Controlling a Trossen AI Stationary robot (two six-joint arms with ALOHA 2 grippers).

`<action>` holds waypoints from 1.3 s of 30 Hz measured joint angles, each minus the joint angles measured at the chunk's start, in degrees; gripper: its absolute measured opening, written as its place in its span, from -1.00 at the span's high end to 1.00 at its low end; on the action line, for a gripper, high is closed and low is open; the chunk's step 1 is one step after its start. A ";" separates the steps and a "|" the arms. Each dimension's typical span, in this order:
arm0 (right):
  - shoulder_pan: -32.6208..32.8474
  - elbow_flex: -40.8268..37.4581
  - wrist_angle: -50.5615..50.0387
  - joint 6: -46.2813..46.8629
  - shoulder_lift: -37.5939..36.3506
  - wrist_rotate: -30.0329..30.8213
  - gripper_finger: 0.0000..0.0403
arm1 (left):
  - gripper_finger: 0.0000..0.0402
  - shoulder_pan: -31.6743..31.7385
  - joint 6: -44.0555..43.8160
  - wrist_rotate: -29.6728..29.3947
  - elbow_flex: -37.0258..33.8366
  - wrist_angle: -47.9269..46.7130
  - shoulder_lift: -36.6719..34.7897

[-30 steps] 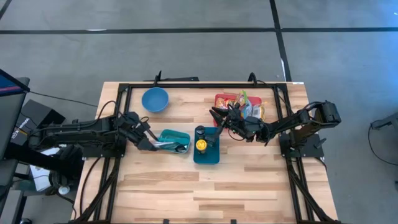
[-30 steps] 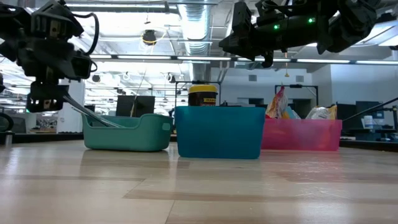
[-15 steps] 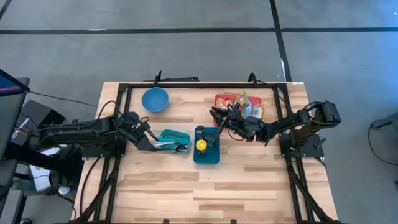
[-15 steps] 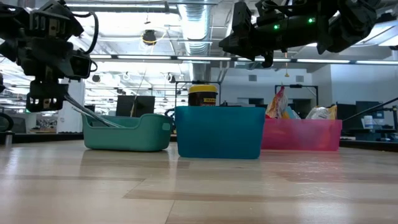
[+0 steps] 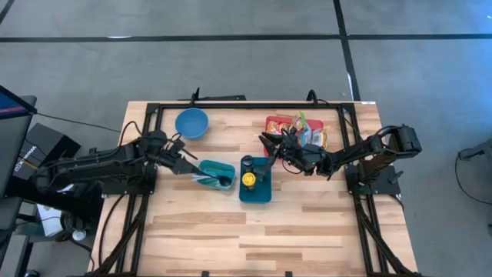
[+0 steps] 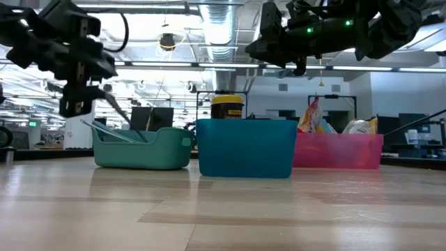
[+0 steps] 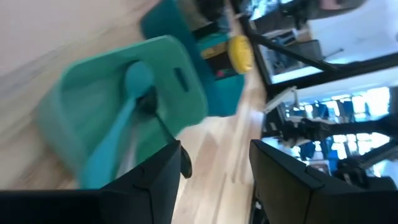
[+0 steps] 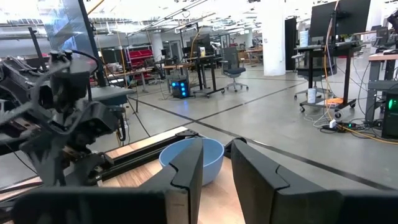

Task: Pick & Place Food Item
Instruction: Put the black spoon into the green bin, then return to Home Position

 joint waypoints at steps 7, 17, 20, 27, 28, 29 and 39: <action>0.04 0.00 -0.02 -0.02 0.02 0.02 0.61 | 0.08 2.42 0.61 -0.56 0.00 -4.83 0.02; 0.04 0.00 0.00 -0.01 0.02 0.00 0.61 | 0.08 4.24 3.73 -5.76 -0.02 -7.86 0.00; 0.04 0.00 0.00 0.00 0.02 0.00 0.61 | 0.08 4.69 4.52 -7.21 -0.02 -7.88 0.00; 0.04 0.00 0.00 0.00 0.02 0.00 0.61 | 0.08 5.14 7.22 -13.16 -0.04 -6.96 0.00; 0.04 0.00 0.00 0.00 0.02 0.00 0.61 | 0.08 5.14 8.35 -14.62 -0.04 -6.28 0.00; 0.04 0.00 -0.02 -0.02 0.02 0.00 0.61 | 0.08 5.14 9.78 -16.08 -0.04 -5.41 0.00; -0.17 0.00 0.00 -0.02 0.02 0.00 0.61 | 0.08 5.10 24.65 -27.77 -0.07 20.56 0.00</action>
